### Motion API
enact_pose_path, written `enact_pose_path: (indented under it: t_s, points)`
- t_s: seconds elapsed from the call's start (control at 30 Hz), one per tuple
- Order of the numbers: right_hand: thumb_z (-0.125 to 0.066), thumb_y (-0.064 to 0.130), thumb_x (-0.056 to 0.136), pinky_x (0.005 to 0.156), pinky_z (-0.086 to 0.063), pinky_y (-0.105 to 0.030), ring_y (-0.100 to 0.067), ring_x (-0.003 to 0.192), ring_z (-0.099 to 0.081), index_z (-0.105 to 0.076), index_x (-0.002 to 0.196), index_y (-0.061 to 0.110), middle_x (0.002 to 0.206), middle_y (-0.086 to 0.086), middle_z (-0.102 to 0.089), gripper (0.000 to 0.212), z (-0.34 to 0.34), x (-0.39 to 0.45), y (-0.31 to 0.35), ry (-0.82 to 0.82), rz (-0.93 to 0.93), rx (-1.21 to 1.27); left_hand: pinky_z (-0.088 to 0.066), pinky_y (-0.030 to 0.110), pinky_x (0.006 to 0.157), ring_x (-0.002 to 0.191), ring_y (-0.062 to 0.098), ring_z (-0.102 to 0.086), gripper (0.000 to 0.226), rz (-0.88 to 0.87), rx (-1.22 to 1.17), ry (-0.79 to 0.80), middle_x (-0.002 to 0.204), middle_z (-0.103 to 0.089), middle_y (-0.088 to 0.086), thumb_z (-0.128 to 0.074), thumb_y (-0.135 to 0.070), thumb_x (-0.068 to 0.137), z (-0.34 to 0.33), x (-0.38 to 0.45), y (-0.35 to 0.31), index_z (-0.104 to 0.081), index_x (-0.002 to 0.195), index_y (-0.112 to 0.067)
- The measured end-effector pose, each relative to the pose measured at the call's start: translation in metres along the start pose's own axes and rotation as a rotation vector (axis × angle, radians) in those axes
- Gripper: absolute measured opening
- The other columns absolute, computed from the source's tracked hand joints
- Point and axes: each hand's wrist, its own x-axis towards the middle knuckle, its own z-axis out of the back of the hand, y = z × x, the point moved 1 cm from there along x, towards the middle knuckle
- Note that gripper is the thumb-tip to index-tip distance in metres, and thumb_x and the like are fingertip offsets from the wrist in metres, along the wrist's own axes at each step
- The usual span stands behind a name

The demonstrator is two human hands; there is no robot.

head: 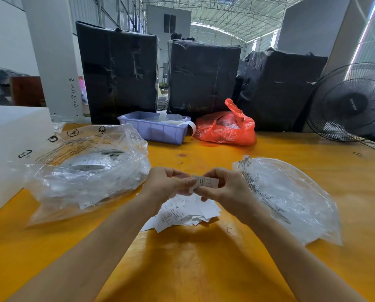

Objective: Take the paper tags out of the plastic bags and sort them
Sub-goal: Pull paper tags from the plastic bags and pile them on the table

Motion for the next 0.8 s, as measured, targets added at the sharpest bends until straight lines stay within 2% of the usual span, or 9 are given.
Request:
enact_pose_path:
  t_s: [0.1, 0.23, 0.33, 0.4, 0.47, 0.57, 0.67, 0.8]
  points:
    - [-0.08, 0.009, 0.071, 0.059, -0.054, -0.027, -0.017, 0.059, -0.067, -0.064, 0.087, 0.011, 0.075, -0.01, -0.07, 0.023, 0.0018, -0.0002, 0.0007, -0.024, -0.033, 0.035, -0.043, 0.015, 0.043, 0.051, 0.01, -0.067, 0.012, 0.007, -0.03, 0.015, 0.059, -0.07, 0.0, -0.073, -0.014, 0.077, -0.0018, -0.0004, -0.0006, -0.067, 0.082, -0.005]
    - [-0.072, 0.014, 0.081, 0.066, -0.053, -0.042, -0.014, 0.061, -0.063, -0.067, 0.095, 0.014, 0.075, -0.009, -0.069, 0.016, 0.0013, 0.0003, 0.0003, -0.028, -0.05, -0.027, -0.039, 0.02, 0.049, 0.056, 0.01, -0.069, 0.013, 0.016, -0.017, 0.016, 0.062, -0.072, 0.001, -0.067, -0.021, 0.085, -0.0029, 0.0004, 0.0008, -0.067, 0.079, -0.01]
    - [-0.069, 0.012, 0.084, 0.064, -0.052, -0.033, -0.004, 0.057, -0.06, -0.065, 0.107, 0.012, 0.074, -0.003, -0.066, 0.023, -0.0005, -0.0004, 0.0014, 0.039, -0.09, -0.044, -0.04, 0.022, 0.051, 0.051, 0.005, -0.066, 0.015, 0.012, 0.008, -0.026, 0.057, -0.07, -0.003, -0.067, -0.023, 0.086, -0.0041, 0.0002, 0.0021, -0.068, 0.075, -0.012]
    - [-0.071, 0.01, 0.082, 0.062, -0.052, -0.026, -0.003, 0.055, -0.061, -0.062, 0.108, 0.014, 0.076, -0.003, -0.066, 0.027, -0.0022, -0.0011, 0.0029, 0.057, -0.099, -0.022, -0.043, 0.019, 0.045, 0.05, 0.004, -0.065, 0.016, 0.012, 0.029, -0.038, 0.056, -0.069, -0.003, -0.068, -0.025, 0.085, -0.0055, 0.0001, 0.0034, -0.069, 0.076, -0.011]
    - [-0.072, 0.007, 0.08, 0.059, -0.053, -0.022, -0.007, 0.054, -0.062, -0.061, 0.108, 0.009, 0.078, -0.008, -0.066, 0.03, -0.0024, -0.0004, 0.002, 0.029, -0.104, 0.027, -0.042, 0.013, 0.038, 0.046, 0.003, -0.064, 0.018, 0.019, 0.01, -0.056, 0.054, -0.068, -0.002, -0.068, -0.024, 0.085, -0.0067, 0.0006, 0.0044, -0.069, 0.077, -0.008]
    - [-0.072, 0.006, 0.08, 0.055, -0.051, -0.024, -0.01, 0.053, -0.062, -0.064, 0.099, 0.004, 0.074, -0.011, -0.066, 0.02, -0.0005, 0.0015, -0.0006, -0.04, -0.106, 0.057, -0.043, 0.012, 0.038, 0.046, 0.006, -0.064, 0.014, 0.037, -0.074, -0.082, 0.059, -0.069, 0.003, -0.071, -0.017, 0.082, -0.0068, 0.0006, 0.0036, -0.068, 0.08, -0.003]
    - [-0.068, 0.006, 0.083, 0.053, -0.05, -0.024, -0.012, 0.053, -0.064, -0.064, 0.086, 0.006, 0.069, -0.008, -0.067, 0.005, 0.0025, 0.0031, -0.0042, -0.133, -0.111, 0.137, -0.045, 0.014, 0.039, 0.052, 0.016, -0.069, 0.013, 0.083, -0.23, -0.029, 0.064, -0.071, 0.012, -0.073, -0.001, 0.075, -0.0057, -0.0017, 0.0007, -0.068, 0.085, 0.004]
    - [-0.066, 0.005, 0.085, 0.055, -0.054, -0.027, -0.017, 0.056, -0.068, -0.06, 0.083, 0.008, 0.076, -0.008, -0.068, 0.007, 0.0052, 0.0043, -0.0044, -0.201, -0.087, 0.199, -0.049, 0.015, 0.045, 0.058, 0.021, -0.071, 0.023, 0.099, -0.281, -0.023, 0.069, -0.072, 0.016, -0.075, 0.004, 0.069, -0.0028, -0.0013, 0.0011, -0.065, 0.09, 0.007]
